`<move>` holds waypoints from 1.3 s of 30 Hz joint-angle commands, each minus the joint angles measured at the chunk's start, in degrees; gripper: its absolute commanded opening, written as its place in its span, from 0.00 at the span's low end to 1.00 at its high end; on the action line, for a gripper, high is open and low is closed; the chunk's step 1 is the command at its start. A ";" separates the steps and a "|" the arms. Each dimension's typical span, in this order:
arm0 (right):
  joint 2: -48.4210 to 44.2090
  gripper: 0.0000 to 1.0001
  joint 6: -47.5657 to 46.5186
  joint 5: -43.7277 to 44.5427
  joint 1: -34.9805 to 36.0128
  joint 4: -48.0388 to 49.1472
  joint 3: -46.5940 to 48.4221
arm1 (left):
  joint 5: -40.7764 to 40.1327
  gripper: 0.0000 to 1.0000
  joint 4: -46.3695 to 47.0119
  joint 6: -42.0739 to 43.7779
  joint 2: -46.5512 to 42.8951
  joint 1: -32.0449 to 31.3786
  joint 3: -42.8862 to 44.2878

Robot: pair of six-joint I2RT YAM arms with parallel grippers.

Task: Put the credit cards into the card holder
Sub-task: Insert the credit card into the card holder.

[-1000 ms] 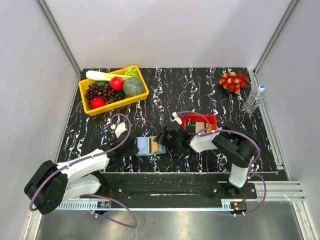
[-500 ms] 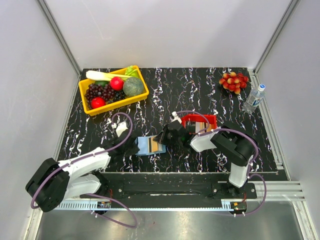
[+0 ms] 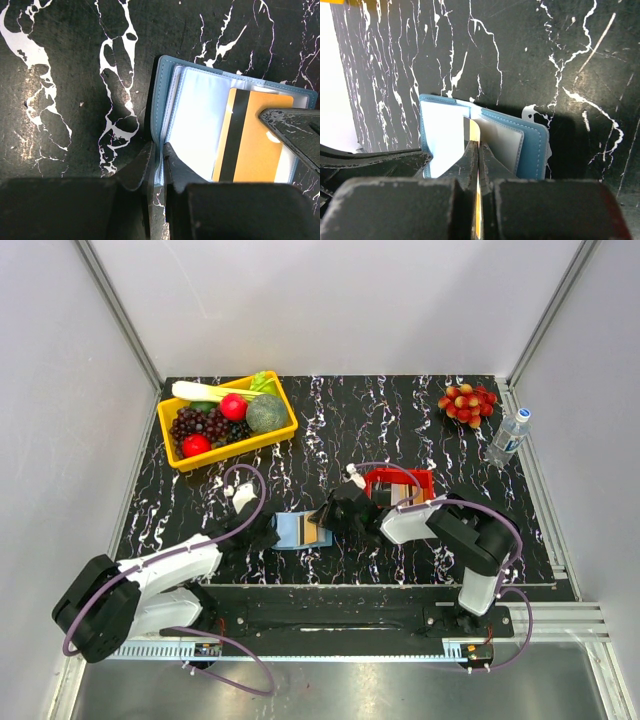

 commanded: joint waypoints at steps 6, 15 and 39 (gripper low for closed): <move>4.65 0.00 -3.67 -5.75 0.94 -7.85 2.94 | 1.57 0.00 -2.56 0.32 1.76 -0.20 -2.29; 2.80 0.00 -7.71 -11.90 0.94 -10.92 2.93 | 1.22 0.00 -3.17 0.49 4.13 -0.11 -0.26; 3.95 0.00 -9.04 -8.23 -2.92 -14.70 7.25 | 1.22 0.00 -6.77 3.83 -0.18 -0.03 -0.62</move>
